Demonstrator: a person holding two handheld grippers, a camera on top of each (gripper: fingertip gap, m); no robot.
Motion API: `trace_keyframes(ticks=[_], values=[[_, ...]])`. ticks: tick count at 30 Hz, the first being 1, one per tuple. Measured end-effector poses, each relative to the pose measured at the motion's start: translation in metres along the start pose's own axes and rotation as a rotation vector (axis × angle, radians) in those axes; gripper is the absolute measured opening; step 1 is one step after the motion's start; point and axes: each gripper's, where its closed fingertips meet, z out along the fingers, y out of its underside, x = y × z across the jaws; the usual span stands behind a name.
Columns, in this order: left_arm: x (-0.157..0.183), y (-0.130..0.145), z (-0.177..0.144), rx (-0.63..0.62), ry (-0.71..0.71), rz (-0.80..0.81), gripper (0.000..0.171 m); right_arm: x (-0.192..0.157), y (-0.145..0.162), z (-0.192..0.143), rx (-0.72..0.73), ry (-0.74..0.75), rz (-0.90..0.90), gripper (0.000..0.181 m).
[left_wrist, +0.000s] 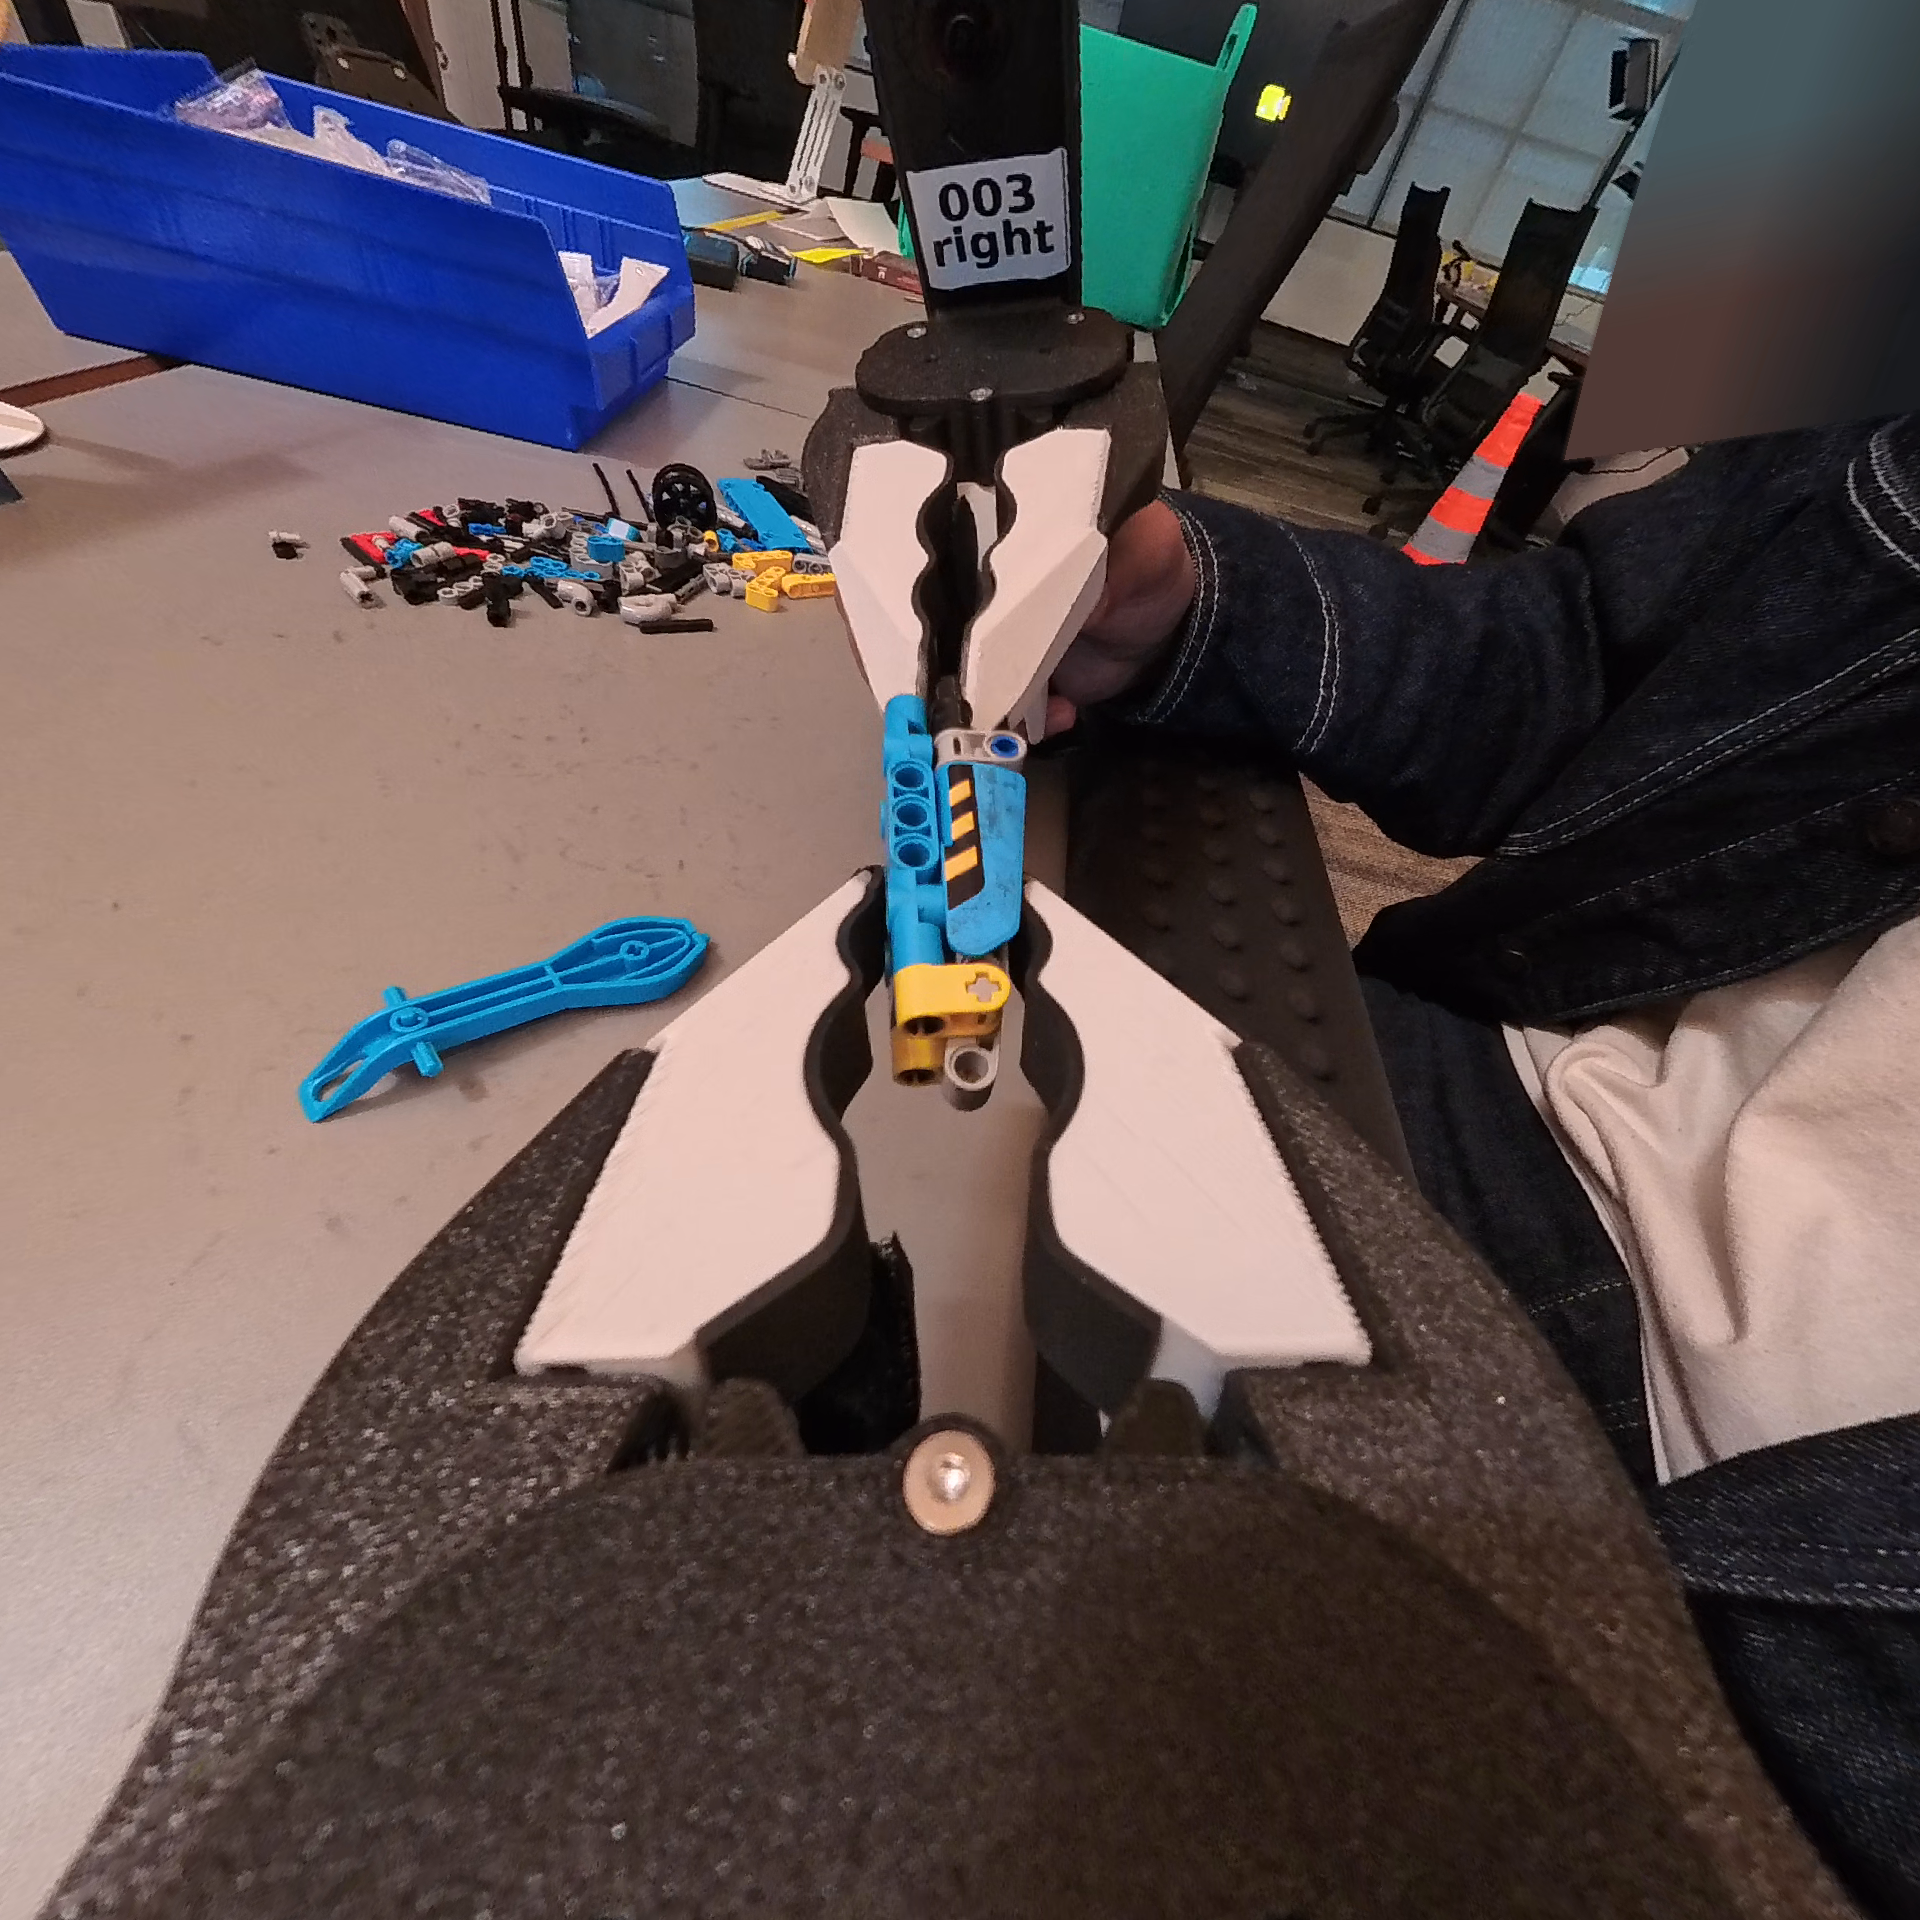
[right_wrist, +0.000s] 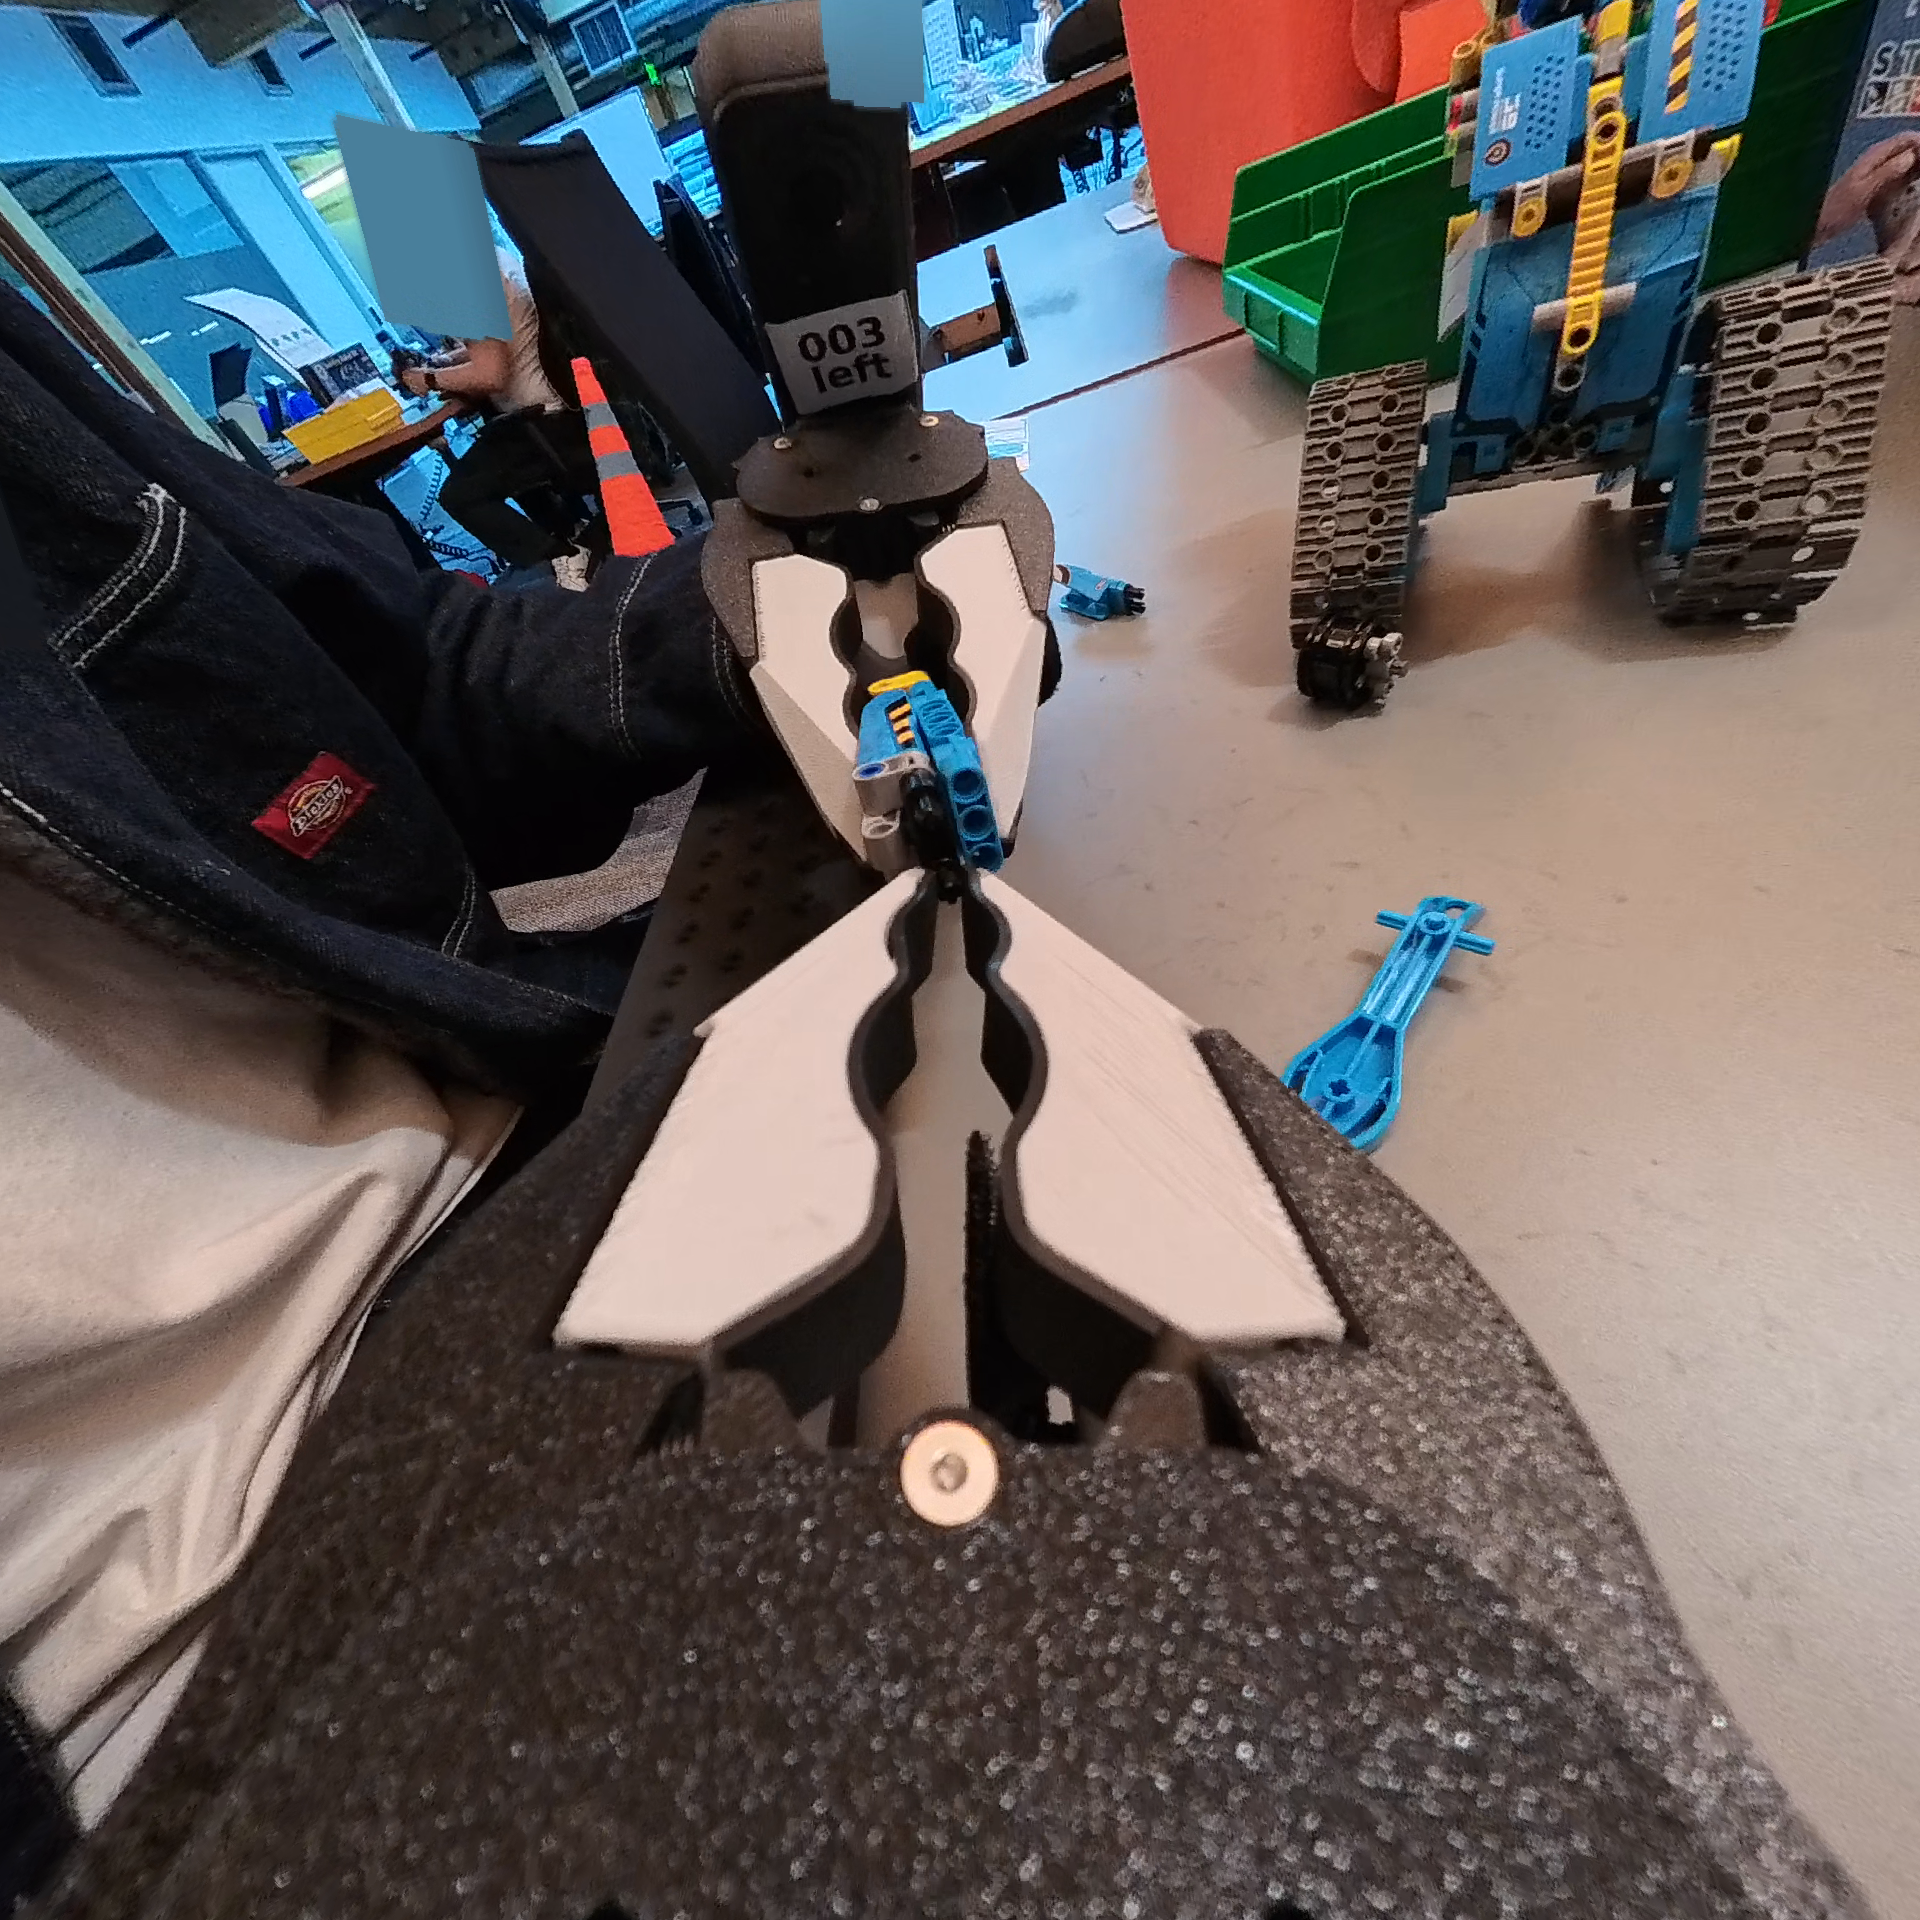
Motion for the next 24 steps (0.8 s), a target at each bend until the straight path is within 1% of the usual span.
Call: trace_keyframes(ticks=[4,7,8,9,11,14,18,20,24], values=[[0.003,-0.004,-0.001,0.023,0.004,0.012,0.024,-0.003,0.005,0.004,-0.029,-0.012,-0.006,0.003],[0.003,-0.005,-0.002,0.023,0.009,0.015,0.023,-0.003,0.003,0.003,-0.017,0.001,-0.028,0.003],[0.004,-0.003,-0.002,0.012,0.011,0.017,0.022,-0.003,-0.001,0.0,0.0,0.016,-0.054,0.006],[0.004,-0.001,-0.001,0.002,0.012,0.018,0.022,-0.005,-0.01,-0.004,0.047,0.021,-0.077,0.009],[0.004,-0.001,-0.001,0.001,0.015,0.015,0.022,-0.008,-0.024,-0.012,0.132,0.006,-0.071,0.01],[0.003,-0.002,-0.002,0.009,0.018,0.005,0.022,-0.004,-0.016,-0.009,0.088,0.019,-0.057,0.013],[0.006,-0.001,0.0,0.0,0.027,0.01,0.022,-0.007,-0.006,0.001,0.024,0.008,-0.081,0.01],[0.006,0.0,0.001,-0.008,0.03,0.01,0.022,-0.008,-0.004,0.003,0.012,0.006,-0.089,0.005],[0.006,0.001,0.001,-0.013,0.027,0.012,0.022,-0.009,-0.003,0.003,0.009,0.013,-0.105,0.005]])
